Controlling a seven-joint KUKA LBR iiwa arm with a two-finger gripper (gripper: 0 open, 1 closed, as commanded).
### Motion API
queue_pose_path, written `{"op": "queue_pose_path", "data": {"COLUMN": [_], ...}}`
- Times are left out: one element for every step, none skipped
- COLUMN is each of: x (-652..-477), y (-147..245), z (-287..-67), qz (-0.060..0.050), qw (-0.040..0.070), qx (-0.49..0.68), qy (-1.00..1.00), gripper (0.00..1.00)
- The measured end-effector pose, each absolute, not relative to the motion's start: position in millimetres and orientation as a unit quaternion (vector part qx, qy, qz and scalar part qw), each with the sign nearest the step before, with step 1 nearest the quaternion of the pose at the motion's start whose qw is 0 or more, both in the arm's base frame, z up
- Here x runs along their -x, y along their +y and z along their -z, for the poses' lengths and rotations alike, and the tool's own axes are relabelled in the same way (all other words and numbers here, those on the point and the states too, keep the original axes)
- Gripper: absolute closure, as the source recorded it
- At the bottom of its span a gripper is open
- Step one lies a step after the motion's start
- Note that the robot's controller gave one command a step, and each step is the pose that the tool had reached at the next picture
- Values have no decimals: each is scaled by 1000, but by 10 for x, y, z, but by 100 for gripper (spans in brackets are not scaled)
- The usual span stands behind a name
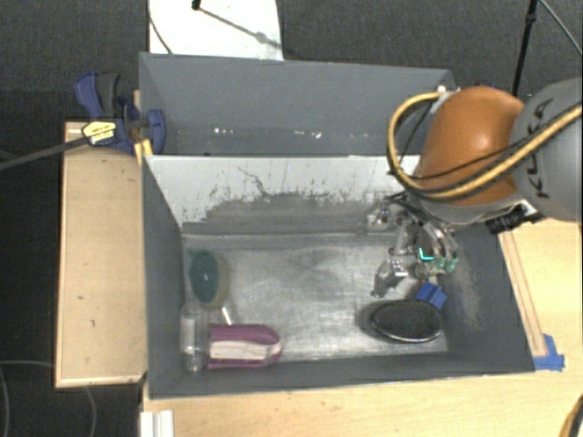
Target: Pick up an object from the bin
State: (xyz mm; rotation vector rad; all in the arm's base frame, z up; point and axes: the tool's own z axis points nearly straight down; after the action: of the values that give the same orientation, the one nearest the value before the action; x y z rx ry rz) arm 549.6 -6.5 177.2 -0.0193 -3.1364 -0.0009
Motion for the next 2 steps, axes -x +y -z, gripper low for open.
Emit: {"op": "queue_pose_path", "data": {"x": [-5194,-5172], "y": [-849,-873], "z": [-898,-900], "qz": [3,3], "qw": [-3,2], "qx": [92,94], "qy": [-996,-996], "gripper": [0,100]}}
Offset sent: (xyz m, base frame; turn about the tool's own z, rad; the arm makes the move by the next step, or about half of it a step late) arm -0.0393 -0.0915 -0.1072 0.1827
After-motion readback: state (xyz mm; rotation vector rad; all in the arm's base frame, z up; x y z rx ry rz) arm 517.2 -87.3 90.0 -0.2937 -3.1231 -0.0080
